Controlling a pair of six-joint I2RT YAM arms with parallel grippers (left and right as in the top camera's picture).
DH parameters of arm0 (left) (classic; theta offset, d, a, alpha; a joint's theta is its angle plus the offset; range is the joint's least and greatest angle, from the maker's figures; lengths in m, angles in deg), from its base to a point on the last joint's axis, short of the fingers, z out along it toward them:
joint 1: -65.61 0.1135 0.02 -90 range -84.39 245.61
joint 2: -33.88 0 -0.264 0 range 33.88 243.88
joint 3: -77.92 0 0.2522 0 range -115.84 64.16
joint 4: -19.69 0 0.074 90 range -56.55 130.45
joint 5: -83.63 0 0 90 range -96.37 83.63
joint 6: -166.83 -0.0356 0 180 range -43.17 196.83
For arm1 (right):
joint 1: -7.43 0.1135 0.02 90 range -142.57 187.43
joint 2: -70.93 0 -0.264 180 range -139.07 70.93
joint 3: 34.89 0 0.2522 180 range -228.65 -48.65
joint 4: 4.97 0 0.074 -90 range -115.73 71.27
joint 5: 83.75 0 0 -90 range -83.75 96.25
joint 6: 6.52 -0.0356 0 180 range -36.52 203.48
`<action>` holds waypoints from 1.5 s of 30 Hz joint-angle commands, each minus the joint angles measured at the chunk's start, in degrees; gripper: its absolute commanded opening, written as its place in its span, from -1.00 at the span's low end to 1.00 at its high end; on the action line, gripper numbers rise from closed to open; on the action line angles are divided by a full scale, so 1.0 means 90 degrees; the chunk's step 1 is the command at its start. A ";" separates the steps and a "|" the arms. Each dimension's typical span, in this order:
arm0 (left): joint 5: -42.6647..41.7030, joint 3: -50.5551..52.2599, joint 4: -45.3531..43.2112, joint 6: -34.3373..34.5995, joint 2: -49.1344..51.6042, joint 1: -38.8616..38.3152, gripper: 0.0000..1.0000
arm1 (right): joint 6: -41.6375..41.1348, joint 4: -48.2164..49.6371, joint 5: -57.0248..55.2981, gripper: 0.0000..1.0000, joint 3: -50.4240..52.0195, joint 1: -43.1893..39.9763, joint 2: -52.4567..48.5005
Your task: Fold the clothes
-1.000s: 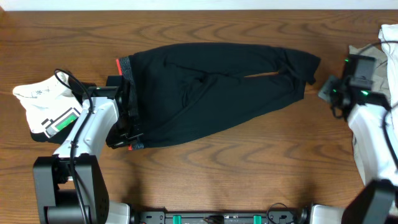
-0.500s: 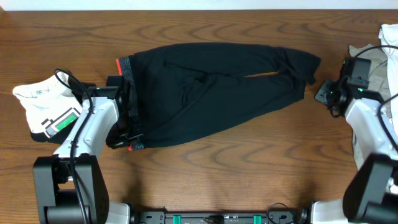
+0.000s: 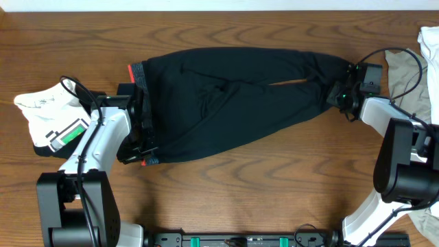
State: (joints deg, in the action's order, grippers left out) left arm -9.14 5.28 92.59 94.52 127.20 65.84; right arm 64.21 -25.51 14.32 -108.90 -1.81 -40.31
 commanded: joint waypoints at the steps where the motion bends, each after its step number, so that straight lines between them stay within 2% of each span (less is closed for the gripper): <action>1: 0.0092 0.0034 0.0015 -0.0104 -0.0049 0.0027 -0.87 | 0.0002 -0.0121 0.0029 -0.97 0.0126 0.0104 -0.0432; 7: 0.0092 0.0034 -0.0029 -0.0104 -0.0049 0.0027 -0.88 | 0.0032 -0.0325 -0.0194 -0.97 0.0121 0.0041 -0.0175; 11: 0.0092 0.0034 -0.0029 -0.0107 -0.0049 0.0027 -0.88 | 0.0032 -0.0867 -0.0780 -0.97 0.0121 -0.0109 0.0481; 21: 0.0095 0.0036 -0.0029 -0.0107 -0.0051 0.0027 -0.88 | 0.0000 -0.3653 -0.1853 -0.97 0.0124 -0.0347 0.2613; 22: 0.0095 0.0034 -0.0027 -0.0109 -0.0049 0.0027 -0.88 | 0.0005 -0.3997 -0.1926 -0.81 0.0124 -0.0347 0.2720; 23: 0.0097 0.0034 -0.0029 -0.0109 -0.0049 0.0027 -0.88 | 0.0005 -0.4170 -0.1928 -0.73 0.0124 -0.0350 0.2725; 25: 0.0097 0.0034 -0.0027 -0.0109 -0.0049 0.0027 -0.88 | 0.0002 -0.4420 -0.1962 -0.70 0.0124 -0.0347 0.2681; 29: 0.0097 0.0034 -0.0024 -0.0109 -0.0049 0.0027 -0.88 | 0.0002 -0.4554 -0.1984 -0.64 0.0124 -0.0350 0.2642; 31: 0.0095 0.0034 -0.0029 -0.0109 -0.0049 0.0027 -0.88 | 0.0005 -0.4478 -0.2050 -0.42 0.0124 -0.0355 0.2642; 34: 0.0097 0.0034 -0.0029 -0.0112 -0.0049 0.0027 -0.88 | 0.0007 -0.4369 -0.2144 -0.30 0.0124 -0.0355 0.2642; 40: 0.0095 0.0034 -0.0029 -0.0109 -0.0049 0.0027 -0.88 | -0.0075 -0.3917 -0.2810 -0.19 0.0124 -0.0510 0.2633; 45: 0.0095 0.0034 -0.0027 -0.0109 -0.0049 0.0027 -0.88 | -0.0386 -0.4187 -0.2344 -0.16 0.0129 -0.1015 0.2567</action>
State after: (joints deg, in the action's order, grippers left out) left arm -9.11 5.31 92.11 94.35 127.20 65.84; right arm 63.56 -61.80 -7.67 -107.87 -7.84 -16.23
